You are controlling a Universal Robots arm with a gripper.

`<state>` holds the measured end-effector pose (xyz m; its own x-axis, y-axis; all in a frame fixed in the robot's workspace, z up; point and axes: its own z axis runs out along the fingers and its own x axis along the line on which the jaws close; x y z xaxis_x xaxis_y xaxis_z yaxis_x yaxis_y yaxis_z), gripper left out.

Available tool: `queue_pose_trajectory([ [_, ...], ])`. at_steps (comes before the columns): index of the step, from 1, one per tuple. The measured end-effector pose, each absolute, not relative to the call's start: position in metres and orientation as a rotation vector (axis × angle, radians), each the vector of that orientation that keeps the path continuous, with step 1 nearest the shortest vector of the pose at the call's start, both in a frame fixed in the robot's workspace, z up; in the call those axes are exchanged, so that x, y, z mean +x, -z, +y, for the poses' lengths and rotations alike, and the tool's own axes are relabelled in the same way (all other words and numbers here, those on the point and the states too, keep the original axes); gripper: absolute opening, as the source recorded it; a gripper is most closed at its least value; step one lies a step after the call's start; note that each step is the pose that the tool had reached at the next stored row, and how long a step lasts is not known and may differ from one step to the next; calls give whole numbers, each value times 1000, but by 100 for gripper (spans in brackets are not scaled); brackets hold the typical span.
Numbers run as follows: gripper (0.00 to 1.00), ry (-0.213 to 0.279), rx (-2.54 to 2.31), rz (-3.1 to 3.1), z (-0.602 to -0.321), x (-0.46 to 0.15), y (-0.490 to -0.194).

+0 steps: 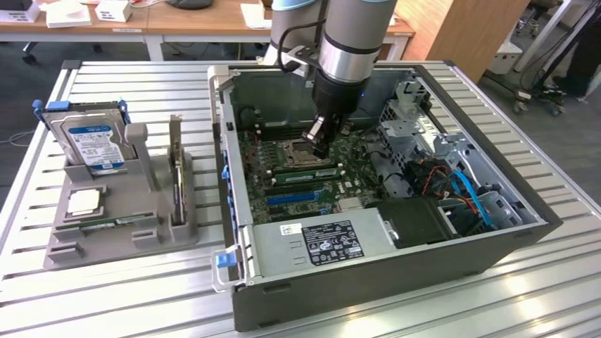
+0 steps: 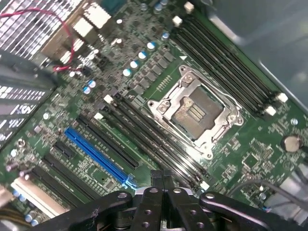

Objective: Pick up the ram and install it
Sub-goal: 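Press down the ram until it locks into place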

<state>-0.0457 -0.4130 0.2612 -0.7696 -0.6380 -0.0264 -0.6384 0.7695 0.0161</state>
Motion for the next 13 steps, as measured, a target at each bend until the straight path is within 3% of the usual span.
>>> queue_pose_trajectory([
  [13,10,-34,-763,3025,-413,-46,-261],
])
